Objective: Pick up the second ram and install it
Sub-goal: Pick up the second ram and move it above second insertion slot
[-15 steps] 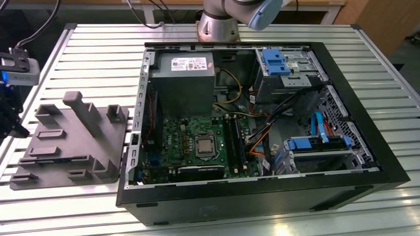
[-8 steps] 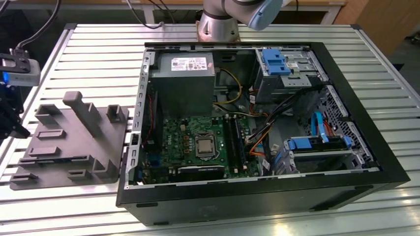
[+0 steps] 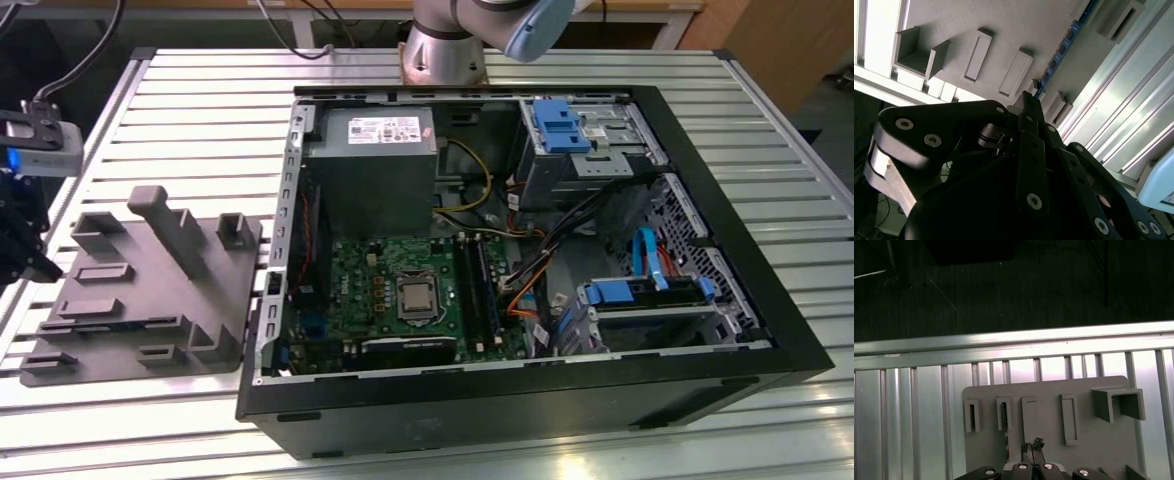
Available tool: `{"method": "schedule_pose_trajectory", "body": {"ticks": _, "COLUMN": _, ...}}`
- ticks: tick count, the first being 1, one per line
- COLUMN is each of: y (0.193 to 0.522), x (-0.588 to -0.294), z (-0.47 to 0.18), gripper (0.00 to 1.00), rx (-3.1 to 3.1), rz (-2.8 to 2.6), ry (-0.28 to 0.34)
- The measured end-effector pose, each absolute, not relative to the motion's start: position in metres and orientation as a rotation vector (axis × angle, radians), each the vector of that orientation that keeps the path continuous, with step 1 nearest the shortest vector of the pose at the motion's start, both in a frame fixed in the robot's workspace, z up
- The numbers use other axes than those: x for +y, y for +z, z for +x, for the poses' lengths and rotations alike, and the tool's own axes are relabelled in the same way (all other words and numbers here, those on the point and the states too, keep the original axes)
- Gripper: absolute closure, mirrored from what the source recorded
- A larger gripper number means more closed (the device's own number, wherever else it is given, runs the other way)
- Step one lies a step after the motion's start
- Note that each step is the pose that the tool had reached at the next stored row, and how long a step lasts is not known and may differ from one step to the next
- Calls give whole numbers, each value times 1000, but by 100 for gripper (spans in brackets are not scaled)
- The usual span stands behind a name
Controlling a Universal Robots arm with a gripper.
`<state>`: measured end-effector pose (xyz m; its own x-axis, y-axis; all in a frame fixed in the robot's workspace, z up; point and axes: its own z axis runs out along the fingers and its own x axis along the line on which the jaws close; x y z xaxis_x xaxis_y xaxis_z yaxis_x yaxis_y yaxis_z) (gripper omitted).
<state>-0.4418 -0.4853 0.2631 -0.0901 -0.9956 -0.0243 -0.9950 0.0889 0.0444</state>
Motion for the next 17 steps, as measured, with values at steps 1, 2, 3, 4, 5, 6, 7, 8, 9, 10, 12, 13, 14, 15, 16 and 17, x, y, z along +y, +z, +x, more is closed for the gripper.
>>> {"method": "schedule_pose_trajectory", "body": {"ticks": 1, "y": 263, "x": -485, "z": -442, "gripper": 89, "rx": -2309, "rz": 2111, "ry": -77}}
{"method": "schedule_pose_trajectory", "body": {"ticks": 2, "y": 263, "x": -485, "z": -442, "gripper": 89, "rx": -2308, "rz": 2112, "ry": -77}}
{"method": "schedule_pose_trajectory", "body": {"ticks": 3, "y": 262, "x": -485, "z": -442, "gripper": 89, "rx": -2308, "rz": 2113, "ry": -77}}
{"method": "schedule_pose_trajectory", "body": {"ticks": 4, "y": 262, "x": -485, "z": -442, "gripper": 89, "rx": -2307, "rz": 2113, "ry": -77}}
{"method": "schedule_pose_trajectory", "body": {"ticks": 5, "y": 262, "x": -485, "z": -442, "gripper": 89, "rx": -2307, "rz": 2114, "ry": -77}}
{"method": "schedule_pose_trajectory", "body": {"ticks": 6, "y": 262, "x": -485, "z": -442, "gripper": 89, "rx": -2306, "rz": 2114, "ry": -77}}
{"method": "schedule_pose_trajectory", "body": {"ticks": 7, "y": 261, "x": -485, "z": -442, "gripper": 89, "rx": -2306, "rz": 2115, "ry": -77}}
{"method": "schedule_pose_trajectory", "body": {"ticks": 8, "y": 261, "x": -485, "z": -442, "gripper": 89, "rx": -2305, "rz": 2115, "ry": -77}}
{"method": "schedule_pose_trajectory", "body": {"ticks": 9, "y": 261, "x": -485, "z": -442, "gripper": 89, "rx": -2305, "rz": 2116, "ry": -77}}
{"method": "schedule_pose_trajectory", "body": {"ticks": 10, "y": 261, "x": -485, "z": -442, "gripper": 89, "rx": -2304, "rz": 2116, "ry": -77}}
{"method": "schedule_pose_trajectory", "body": {"ticks": 12, "y": 260, "x": -485, "z": -442, "gripper": 89, "rx": -2303, "rz": 2117, "ry": -77}}
{"method": "schedule_pose_trajectory", "body": {"ticks": 13, "y": 259, "x": -485, "z": -442, "gripper": 89, "rx": -2303, "rz": 2118, "ry": -77}}
{"method": "schedule_pose_trajectory", "body": {"ticks": 14, "y": 259, "x": -485, "z": -442, "gripper": 89, "rx": -2302, "rz": 2118, "ry": -77}}
{"method": "schedule_pose_trajectory", "body": {"ticks": 15, "y": 259, "x": -485, "z": -442, "gripper": 89, "rx": -2302, "rz": 2119, "ry": -77}}
{"method": "schedule_pose_trajectory", "body": {"ticks": 16, "y": 258, "x": -485, "z": -442, "gripper": 89, "rx": -2302, "rz": 2119, "ry": -77}}
{"method": "schedule_pose_trajectory", "body": {"ticks": 17, "y": 258, "x": -485, "z": -442, "gripper": 89, "rx": -2301, "rz": 2119, "ry": -77}}
